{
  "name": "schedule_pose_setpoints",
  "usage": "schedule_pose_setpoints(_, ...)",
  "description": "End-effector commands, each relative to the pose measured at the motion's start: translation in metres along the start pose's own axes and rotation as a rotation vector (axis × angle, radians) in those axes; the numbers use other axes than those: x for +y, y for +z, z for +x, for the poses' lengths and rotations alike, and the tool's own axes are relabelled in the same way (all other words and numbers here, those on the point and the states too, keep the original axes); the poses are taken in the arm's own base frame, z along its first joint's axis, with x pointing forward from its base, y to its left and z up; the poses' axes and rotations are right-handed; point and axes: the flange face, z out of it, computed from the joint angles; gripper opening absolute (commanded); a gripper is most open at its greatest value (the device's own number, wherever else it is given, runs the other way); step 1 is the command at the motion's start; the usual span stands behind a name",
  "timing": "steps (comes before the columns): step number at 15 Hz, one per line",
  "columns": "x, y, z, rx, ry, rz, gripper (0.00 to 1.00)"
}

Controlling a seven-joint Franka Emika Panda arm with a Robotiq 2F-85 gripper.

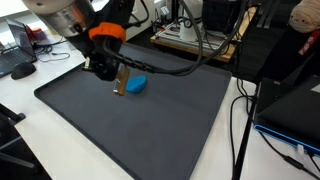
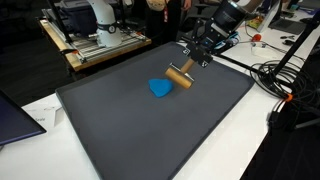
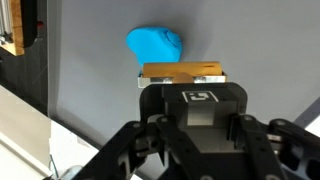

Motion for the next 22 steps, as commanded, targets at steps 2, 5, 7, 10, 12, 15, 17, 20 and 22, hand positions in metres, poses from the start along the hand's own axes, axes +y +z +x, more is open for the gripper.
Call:
schedule_pose_setpoints(2,0.008,-0.010,-0.041,0.107,0.143,-0.112,0.22)
schedule_pose_setpoints(5,0.007,-0.007,-0.073,0.138,0.203,-0.165,0.22)
schedule_pose_setpoints(7,0.004,-0.005,-0.092,0.166,0.239,-0.176,0.22)
schedule_pose_setpoints(10,-0.006,-0.004,-0.119,0.231,0.307,-0.148,0.22)
schedule_pose_setpoints(12,-0.011,0.000,-0.133,0.283,0.345,-0.138,0.22)
schedule_pose_setpoints(15,-0.014,0.005,-0.139,0.252,0.309,-0.146,0.47)
schedule_pose_setpoints(17,-0.015,0.009,-0.140,0.251,0.306,-0.151,0.47)
schedule_pose_setpoints(20,-0.015,0.010,-0.135,0.248,0.312,-0.153,0.47)
schedule_pose_setpoints(22,-0.015,0.008,-0.136,0.283,0.323,-0.147,0.22)
